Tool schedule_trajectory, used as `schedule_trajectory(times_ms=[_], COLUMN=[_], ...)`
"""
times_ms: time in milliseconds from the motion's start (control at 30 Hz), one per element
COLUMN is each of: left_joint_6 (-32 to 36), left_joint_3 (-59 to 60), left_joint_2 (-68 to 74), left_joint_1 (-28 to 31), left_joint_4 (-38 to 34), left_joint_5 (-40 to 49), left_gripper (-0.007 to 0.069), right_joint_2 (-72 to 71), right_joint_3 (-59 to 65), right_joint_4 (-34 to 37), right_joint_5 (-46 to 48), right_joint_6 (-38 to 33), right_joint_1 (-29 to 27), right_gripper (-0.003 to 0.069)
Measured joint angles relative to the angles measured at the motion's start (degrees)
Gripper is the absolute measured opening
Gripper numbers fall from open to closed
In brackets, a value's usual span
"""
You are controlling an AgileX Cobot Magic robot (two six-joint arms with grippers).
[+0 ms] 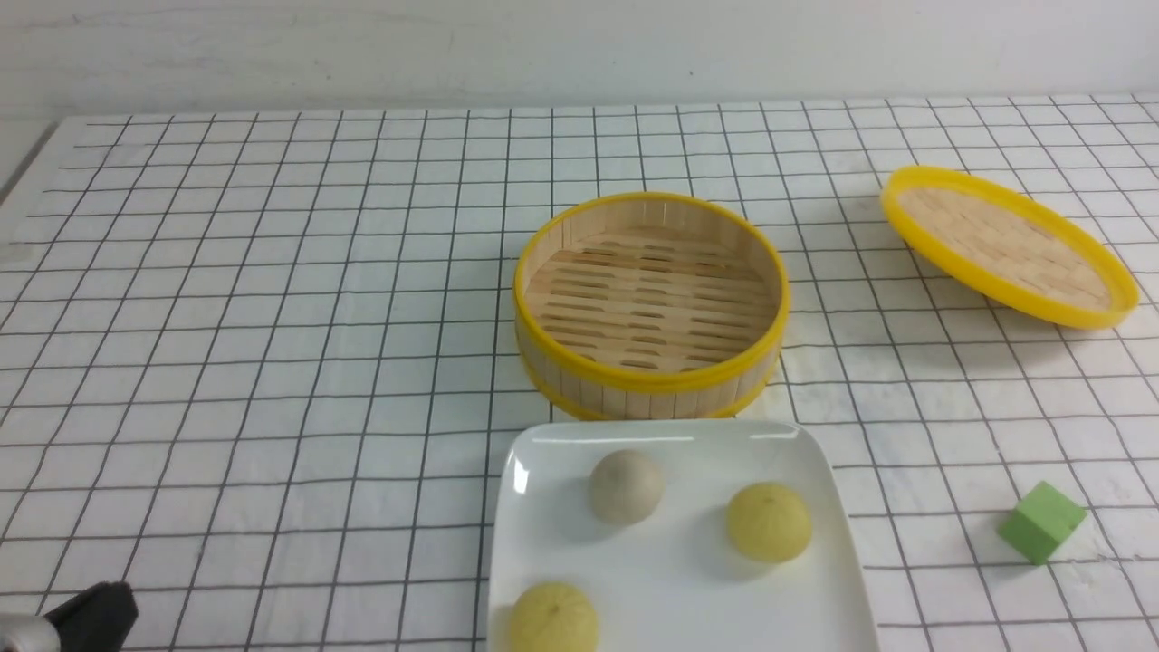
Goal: Put the steamed buns into the plate on the white-black tablecloth.
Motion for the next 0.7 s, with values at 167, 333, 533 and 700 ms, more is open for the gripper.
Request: schedule_trajectory(times_ms=[167, 333, 533, 700], left_joint_6=[0.44, 0.55, 0.66, 0.71], left_joint_3=[4.17, 4.82, 4.76, 4.71], left_joint_2=[-6.77, -8.52, -8.52, -8.52], left_joint_1=[6.00, 6.98, 6.98, 6.98], left_joint_4=[-0.69, -0.95, -0.85, -0.85], left_joint_5=[1.57, 3.64, 4.12, 4.12], left_gripper=[0.0059, 0.0067, 0.0071, 0.0071], right_joint_2=[0.00, 0.00, 0.00, 0.00], right_joint_3=[0.00, 0.00, 0.00, 0.00], right_joint_4=[0.00, 0.00, -0.02, -0.02], right_joint_5=[0.00, 0.00, 0.00, 0.00], right_joint_6=[-0.04, -0.04, -0.04, -0.04], right_joint_1=[0.00, 0.00, 0.00, 0.00], right_gripper=[0.0078, 0.0086, 0.0099, 0.0102])
